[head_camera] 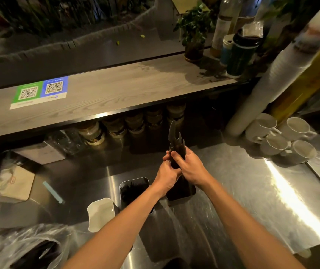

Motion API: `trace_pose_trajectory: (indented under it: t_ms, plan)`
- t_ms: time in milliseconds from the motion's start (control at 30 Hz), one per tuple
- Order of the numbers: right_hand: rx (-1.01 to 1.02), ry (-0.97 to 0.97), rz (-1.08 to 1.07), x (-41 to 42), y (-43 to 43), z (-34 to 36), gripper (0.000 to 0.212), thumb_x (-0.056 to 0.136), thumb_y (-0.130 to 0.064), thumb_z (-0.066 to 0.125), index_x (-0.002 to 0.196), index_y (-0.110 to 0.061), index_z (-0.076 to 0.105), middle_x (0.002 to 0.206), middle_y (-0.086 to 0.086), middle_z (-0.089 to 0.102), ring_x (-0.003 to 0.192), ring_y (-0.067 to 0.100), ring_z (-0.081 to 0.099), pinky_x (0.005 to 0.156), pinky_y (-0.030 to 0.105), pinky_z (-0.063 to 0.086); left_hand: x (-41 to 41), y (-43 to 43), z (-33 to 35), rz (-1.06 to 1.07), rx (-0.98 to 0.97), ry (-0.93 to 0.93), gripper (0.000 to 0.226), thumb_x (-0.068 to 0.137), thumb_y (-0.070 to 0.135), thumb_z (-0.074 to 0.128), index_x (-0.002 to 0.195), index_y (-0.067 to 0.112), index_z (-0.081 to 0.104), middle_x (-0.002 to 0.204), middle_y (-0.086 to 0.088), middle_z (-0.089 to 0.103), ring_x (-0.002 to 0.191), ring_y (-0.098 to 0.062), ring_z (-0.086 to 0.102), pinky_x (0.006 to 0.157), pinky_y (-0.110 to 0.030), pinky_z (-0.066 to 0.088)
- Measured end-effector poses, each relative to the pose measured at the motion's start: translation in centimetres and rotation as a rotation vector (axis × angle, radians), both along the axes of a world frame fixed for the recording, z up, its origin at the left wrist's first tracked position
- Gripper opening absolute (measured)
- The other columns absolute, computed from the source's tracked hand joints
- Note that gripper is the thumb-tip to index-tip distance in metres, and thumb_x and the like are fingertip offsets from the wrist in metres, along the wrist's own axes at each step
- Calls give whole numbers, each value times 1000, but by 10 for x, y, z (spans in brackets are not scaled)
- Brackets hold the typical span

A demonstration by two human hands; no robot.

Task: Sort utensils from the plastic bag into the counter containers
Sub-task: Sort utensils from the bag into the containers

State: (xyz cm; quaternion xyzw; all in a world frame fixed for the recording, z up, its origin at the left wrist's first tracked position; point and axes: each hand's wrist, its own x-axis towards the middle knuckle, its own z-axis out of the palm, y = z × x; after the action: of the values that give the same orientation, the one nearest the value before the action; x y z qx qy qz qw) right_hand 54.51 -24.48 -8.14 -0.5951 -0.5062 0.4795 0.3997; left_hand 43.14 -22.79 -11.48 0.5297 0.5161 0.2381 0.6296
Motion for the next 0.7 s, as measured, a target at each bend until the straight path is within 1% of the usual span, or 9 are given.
trace_pose_trajectory:
  t_ms: [67, 200, 233, 300, 367, 433, 500, 567, 700]
  plan:
    - [0, -10, 5, -3, -3, -6, 21, 104, -30, 49, 113, -19, 64, 98, -15, 74, 100, -6, 64, 84, 9, 44, -3, -2, -3, -15, -10, 37, 49, 87, 19, 74, 131, 18, 53, 119, -6, 68, 116, -24, 65, 101, -42, 53]
    - [-16, -2, -36, -9, -9, -25, 16, 104, -31, 50, 114, -27, 62, 100, -13, 72, 100, -3, 65, 94, 25, 52, -17, -11, -8, -28, 16, 65, 70, 85, 17, 79, 141, 29, 38, 130, 7, 56, 125, -11, 54, 100, -24, 47]
    - [-27, -1, -43, -10, -10, -28, 16, 103, -32, 51, 115, -29, 61, 100, -13, 71, 99, -3, 66, 93, 27, 53, -21, -14, -10, -22, 20, 65, 78, 84, 17, 80, 145, 30, 34, 134, 9, 54, 127, -9, 51, 100, -23, 45]
    - [-48, 4, -44, -9, -11, -34, 12, 103, -31, 51, 110, -36, 60, 99, -13, 71, 96, -3, 66, 90, 27, 54, -32, -15, -17, 20, 24, 49, 88, 83, 15, 79, 151, 34, 26, 140, 13, 50, 130, -7, 50, 106, -29, 45]
    - [-64, -34, -16, -7, -11, -37, 14, 104, -30, 51, 105, -42, 58, 99, -14, 70, 95, -4, 65, 88, 24, 51, -40, -16, -20, 76, 71, -17, 75, 85, 8, 67, 147, 35, 34, 137, 10, 54, 127, -9, 54, 105, -32, 48]
    - [-104, -67, 57, -6, -12, -41, 14, 104, -26, 51, 110, -37, 58, 102, -14, 68, 96, -5, 63, 85, 20, 47, -43, -14, -17, 152, 112, -91, 56, 88, 10, 57, 139, 30, 46, 130, 5, 59, 122, -6, 57, 101, -26, 49]
    - [-151, -79, 108, -7, -14, -48, 15, 104, -23, 50, 113, -33, 58, 103, -15, 66, 98, -3, 62, 85, 19, 46, -40, -10, -10, 202, 147, -108, 34, 99, 14, 53, 132, 24, 56, 122, 5, 65, 113, 0, 60, 92, -16, 48]
    - [-197, -92, 129, -8, -16, -54, 17, 104, -23, 50, 116, -33, 57, 105, -15, 65, 101, 1, 62, 87, 22, 47, -37, -4, -9, 188, 184, -46, 22, 104, 22, 52, 122, 19, 65, 111, 4, 69, 105, -1, 64, 86, -15, 48]
    - [-239, -161, 165, -6, -18, -65, 22, 104, -23, 50, 124, -27, 58, 110, -11, 65, 104, 4, 62, 88, 24, 50, -37, -2, -25, 142, 287, 142, 19, 101, 28, 58, 107, 17, 72, 103, 2, 68, 99, -9, 65, 84, -20, 50]
